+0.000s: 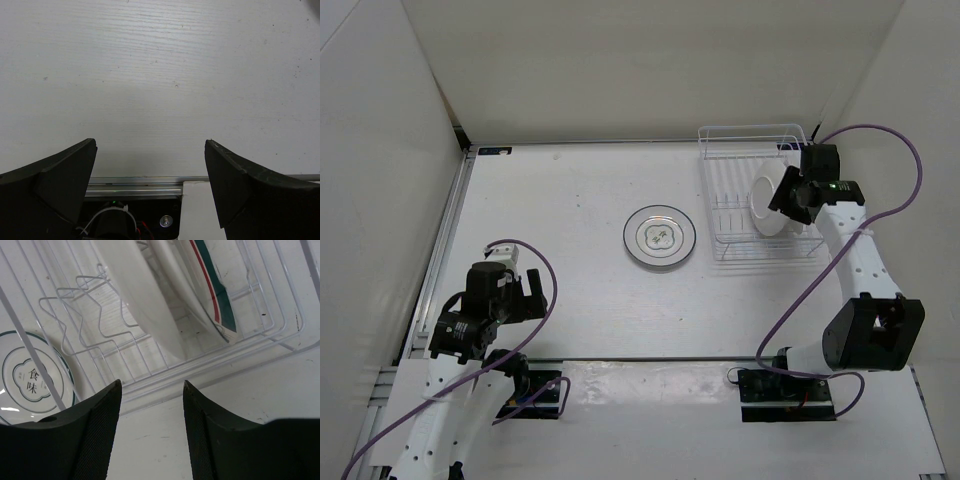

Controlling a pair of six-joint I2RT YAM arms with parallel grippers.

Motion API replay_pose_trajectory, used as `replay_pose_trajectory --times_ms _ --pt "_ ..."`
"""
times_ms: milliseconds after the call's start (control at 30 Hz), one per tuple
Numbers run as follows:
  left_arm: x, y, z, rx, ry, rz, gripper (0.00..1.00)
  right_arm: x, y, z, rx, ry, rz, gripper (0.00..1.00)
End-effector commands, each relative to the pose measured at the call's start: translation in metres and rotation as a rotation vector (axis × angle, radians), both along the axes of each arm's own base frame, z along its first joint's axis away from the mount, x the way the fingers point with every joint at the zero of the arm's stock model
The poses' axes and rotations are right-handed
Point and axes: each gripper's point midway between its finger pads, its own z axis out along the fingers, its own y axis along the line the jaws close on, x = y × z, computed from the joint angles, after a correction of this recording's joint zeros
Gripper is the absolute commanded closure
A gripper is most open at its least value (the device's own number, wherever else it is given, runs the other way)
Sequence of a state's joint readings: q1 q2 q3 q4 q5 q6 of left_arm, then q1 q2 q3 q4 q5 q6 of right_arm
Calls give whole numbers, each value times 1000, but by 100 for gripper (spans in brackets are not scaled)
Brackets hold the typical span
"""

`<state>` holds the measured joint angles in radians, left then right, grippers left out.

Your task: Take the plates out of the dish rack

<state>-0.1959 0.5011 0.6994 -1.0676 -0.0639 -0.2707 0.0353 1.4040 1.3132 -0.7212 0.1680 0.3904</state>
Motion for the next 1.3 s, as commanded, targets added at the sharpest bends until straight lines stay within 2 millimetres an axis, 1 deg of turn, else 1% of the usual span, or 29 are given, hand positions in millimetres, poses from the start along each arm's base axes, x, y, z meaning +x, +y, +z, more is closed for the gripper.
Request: replay_pose_trajectory --times_ms 0,33,100,333,533,600,667,700,800,933,967,1067,1133,1200,1267 --pt "3 0 1 0 -13 -1 0 9 -6 9 13 -54 -15 44" --pt "2 0 1 2 -12 -2 0 10 -17 7 10 -47 -37 44" --pt "2 1 0 4 -11 2 0 17 -16 11 18 -63 -12 44" --pt "3 2 0 9 -9 5 0 36 -32 4 -5 -30 -28 43" --pt "3 1 -1 11 -1 4 0 45 -23 -9 53 -36 4 42" --pt "3 1 -1 10 -4 5 0 50 -16 -7 76 -58 24 42" --pt "3 2 -1 12 -2 9 0 51 -13 -8 91 -59 35 42" --pt "3 2 -1 11 -3 8 0 50 -6 -6 114 -60 60 42" --pt "3 2 -1 10 -4 8 0 52 1 -3 143 -71 84 42" --pt "3 2 -1 12 -3 6 0 52 4 -6 158 -63 93 42" --pt "3 2 0 9 -10 7 0 52 4 -10 163 -52 93 42" --pt "3 1 -1 9 -3 6 0 53 6 -10 170 -49 96 42" --pt "3 1 -2 9 2 6 0 56 6 -12 173 -46 98 42" --pt "3 1 -1 9 -1 5 0 61 6 -7 173 -55 99 42" --pt "3 1 -1 8 -2 6 0 63 9 -10 188 -37 108 43"
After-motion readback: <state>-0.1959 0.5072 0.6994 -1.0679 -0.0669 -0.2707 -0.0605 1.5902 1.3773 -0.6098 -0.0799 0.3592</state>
